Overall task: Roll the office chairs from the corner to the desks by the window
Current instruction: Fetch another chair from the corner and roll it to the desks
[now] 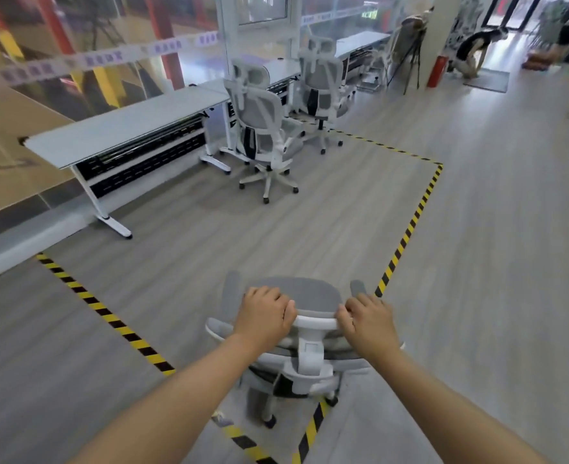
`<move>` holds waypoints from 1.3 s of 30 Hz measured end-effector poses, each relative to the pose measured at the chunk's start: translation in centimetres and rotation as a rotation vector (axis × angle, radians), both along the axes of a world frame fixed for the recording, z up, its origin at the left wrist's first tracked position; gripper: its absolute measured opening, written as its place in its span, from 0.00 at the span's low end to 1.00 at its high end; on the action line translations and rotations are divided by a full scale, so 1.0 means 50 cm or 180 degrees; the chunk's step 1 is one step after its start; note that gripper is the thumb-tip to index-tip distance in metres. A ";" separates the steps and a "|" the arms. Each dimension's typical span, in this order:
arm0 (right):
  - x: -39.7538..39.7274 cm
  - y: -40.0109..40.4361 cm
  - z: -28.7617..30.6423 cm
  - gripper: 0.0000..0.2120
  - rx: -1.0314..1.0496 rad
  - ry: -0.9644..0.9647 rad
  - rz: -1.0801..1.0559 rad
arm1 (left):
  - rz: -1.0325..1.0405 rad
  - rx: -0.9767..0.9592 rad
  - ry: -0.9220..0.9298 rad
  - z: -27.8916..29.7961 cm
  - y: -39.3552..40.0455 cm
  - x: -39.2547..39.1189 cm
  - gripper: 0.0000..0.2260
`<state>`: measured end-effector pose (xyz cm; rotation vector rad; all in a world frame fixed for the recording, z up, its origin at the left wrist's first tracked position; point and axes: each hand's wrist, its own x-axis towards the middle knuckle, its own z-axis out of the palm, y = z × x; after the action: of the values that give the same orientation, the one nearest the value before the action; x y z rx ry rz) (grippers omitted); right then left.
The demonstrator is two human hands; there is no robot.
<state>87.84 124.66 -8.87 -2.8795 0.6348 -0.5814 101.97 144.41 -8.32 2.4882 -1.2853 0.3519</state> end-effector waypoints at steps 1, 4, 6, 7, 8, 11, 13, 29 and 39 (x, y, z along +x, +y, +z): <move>0.050 0.003 -0.001 0.19 0.0086 -0.0042 0.0054 | 0.0064 -0.0027 0.0011 0.001 0.010 0.044 0.18; 0.206 0.017 0.004 0.19 0.0216 -0.0060 0.0245 | 0.0202 -0.0130 -0.0004 0.009 0.032 0.179 0.17; 0.303 0.021 0.005 0.17 0.0206 -0.0030 0.0397 | 0.0327 -0.0241 0.0018 0.009 0.043 0.264 0.16; 0.350 0.018 0.004 0.17 0.0188 -0.0053 0.0481 | 0.0418 -0.0257 0.0028 0.008 0.047 0.305 0.15; 0.398 0.013 0.003 0.16 0.0171 -0.0103 0.0563 | 0.0524 -0.0241 0.0037 0.007 0.048 0.348 0.14; 0.548 -0.003 0.000 0.16 0.0166 -0.0229 0.0810 | 0.0843 -0.0140 0.0035 0.008 0.053 0.477 0.13; 0.647 -0.003 0.001 0.15 0.0201 -0.0220 0.0970 | 0.0964 -0.0125 0.0047 0.013 0.064 0.558 0.13; 1.392 0.092 0.017 0.14 0.0267 -0.0216 0.1537 | 0.1533 -0.0197 -0.0150 0.017 0.187 1.195 0.16; 1.744 0.172 0.024 0.16 0.0153 -0.0149 0.1676 | 0.1419 -0.0158 0.0008 0.025 0.273 1.551 0.16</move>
<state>175.04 133.26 -7.66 -2.8002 -0.1221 -0.5355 179.54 158.07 -7.06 2.7131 -0.6976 0.4743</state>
